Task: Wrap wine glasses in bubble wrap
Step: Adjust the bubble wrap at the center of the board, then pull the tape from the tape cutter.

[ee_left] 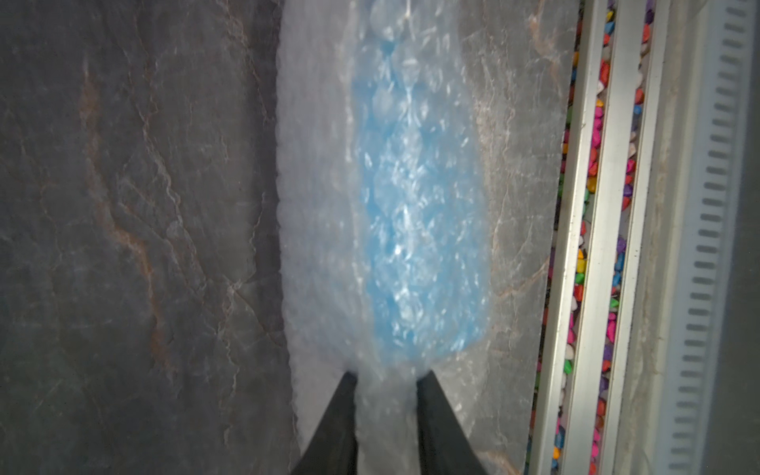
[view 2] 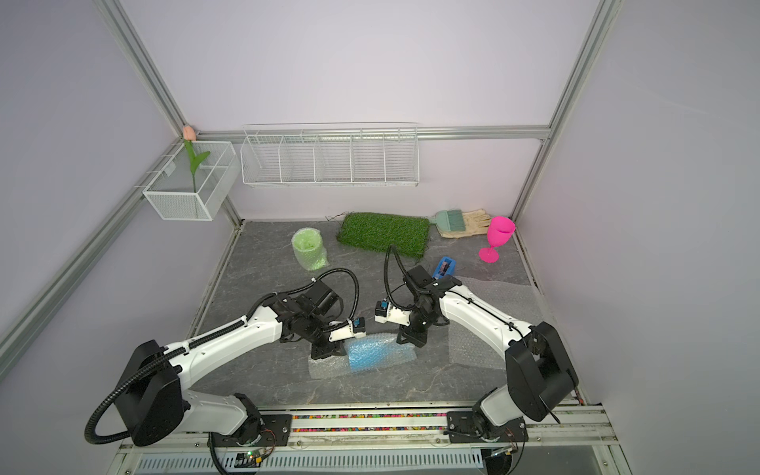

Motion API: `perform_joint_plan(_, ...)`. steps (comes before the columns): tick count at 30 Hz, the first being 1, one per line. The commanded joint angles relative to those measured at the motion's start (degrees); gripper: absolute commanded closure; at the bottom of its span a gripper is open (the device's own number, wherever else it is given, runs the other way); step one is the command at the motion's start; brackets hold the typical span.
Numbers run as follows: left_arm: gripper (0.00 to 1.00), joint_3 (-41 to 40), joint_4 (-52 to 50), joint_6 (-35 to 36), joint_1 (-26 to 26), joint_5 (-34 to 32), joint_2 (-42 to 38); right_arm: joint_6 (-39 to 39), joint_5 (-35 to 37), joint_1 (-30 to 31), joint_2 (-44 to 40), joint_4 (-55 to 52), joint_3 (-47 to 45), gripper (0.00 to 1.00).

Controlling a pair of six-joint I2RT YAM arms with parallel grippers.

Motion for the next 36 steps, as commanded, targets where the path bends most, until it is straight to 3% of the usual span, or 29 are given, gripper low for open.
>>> perform_joint_plan(1,0.87,0.30,-3.33,1.43,-0.20,-2.78,-0.31,-1.01,-0.53,-0.72,0.34,-0.99,1.08,0.93)
perform_joint_plan(3,0.94,0.28,-3.60,1.00,-0.20,-4.41,-0.93,-0.54,1.50,-1.02,0.17,-0.34,0.78,0.93)
perform_joint_plan(7,0.96,-0.17,-2.14,0.23,-0.20,-5.32,-1.81,-0.16,2.00,-1.57,-0.13,0.23,1.12,0.90)
perform_joint_plan(12,0.97,0.28,-1.82,0.41,-0.20,-6.55,-2.45,2.39,-4.23,-2.59,-3.93,0.87,1.59,0.55)
perform_joint_plan(18,0.98,-0.12,-1.53,0.91,-0.16,-7.96,-3.47,16.07,-5.59,-9.23,-14.31,10.47,-1.45,0.36)
perform_joint_plan(24,0.98,-0.07,-1.78,1.04,-0.20,-8.07,-3.52,44.32,0.72,-23.34,-20.84,30.23,-10.09,0.36)
perform_joint_plan(27,0.98,-0.29,-2.10,1.33,-0.20,-8.15,-3.82,55.70,0.93,-29.83,-20.09,34.38,-13.45,0.40)
perform_joint_plan(32,0.98,-1.21,-1.63,1.48,-0.20,-7.82,-5.22,67.96,-5.71,-38.22,-11.15,38.41,-12.69,0.43)
perform_joint_plan(36,0.98,-1.32,-1.53,1.44,-0.20,-7.51,-5.42,73.80,-10.10,-39.68,-2.24,46.21,-11.67,0.43)
